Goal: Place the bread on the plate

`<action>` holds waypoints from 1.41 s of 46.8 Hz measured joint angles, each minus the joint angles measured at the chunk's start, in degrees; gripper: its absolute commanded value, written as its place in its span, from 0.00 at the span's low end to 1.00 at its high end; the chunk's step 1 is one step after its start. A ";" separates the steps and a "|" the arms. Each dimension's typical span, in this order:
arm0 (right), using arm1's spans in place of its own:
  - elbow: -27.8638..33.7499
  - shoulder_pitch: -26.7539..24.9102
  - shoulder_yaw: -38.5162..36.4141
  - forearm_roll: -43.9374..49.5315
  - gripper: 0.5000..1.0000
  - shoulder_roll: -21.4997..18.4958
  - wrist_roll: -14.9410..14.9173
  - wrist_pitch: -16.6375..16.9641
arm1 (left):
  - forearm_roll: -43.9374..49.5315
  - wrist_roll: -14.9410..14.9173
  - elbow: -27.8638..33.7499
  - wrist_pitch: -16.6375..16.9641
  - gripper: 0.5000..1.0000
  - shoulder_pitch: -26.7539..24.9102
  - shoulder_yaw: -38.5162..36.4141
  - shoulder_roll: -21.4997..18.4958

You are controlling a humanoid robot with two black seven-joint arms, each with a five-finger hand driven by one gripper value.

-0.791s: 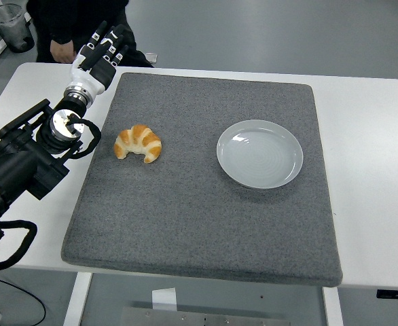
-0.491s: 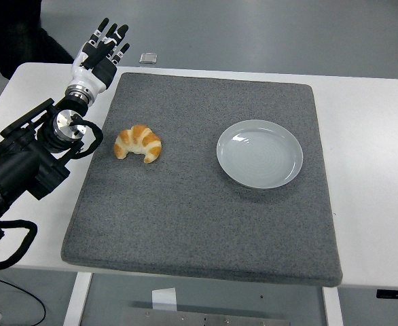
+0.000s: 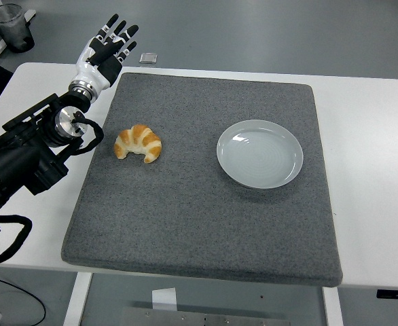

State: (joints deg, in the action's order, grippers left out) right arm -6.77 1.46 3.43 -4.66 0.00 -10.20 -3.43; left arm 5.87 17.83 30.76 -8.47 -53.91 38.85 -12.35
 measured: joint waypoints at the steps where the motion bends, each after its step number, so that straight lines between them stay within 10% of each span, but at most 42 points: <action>1: 0.00 0.00 0.00 0.00 0.86 0.00 0.00 0.00 | -0.03 0.00 0.10 0.01 1.00 -0.33 -0.85 -0.42; 17: 0.00 0.00 0.00 0.00 0.86 0.00 0.00 0.00 | -0.52 -0.28 7.12 0.15 0.96 -12.12 -26.05 -13.49; 33: 0.00 0.03 -0.01 0.00 0.86 0.00 0.00 0.00 | -11.86 -0.18 30.18 -0.03 0.99 -33.62 -57.82 -28.02; 52: 0.00 0.01 -0.01 0.00 0.86 0.00 0.00 0.00 | -12.06 -0.02 33.60 -5.40 0.98 -50.04 -80.77 -31.44; 66: 0.00 -0.02 -0.01 0.00 0.86 0.00 0.01 0.00 | -13.94 0.49 33.04 -9.21 1.00 -52.38 -82.72 -33.03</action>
State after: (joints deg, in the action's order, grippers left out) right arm -6.77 1.43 3.43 -4.66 0.00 -10.19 -3.43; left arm -8.07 18.32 63.80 -17.69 -106.29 -43.88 -45.38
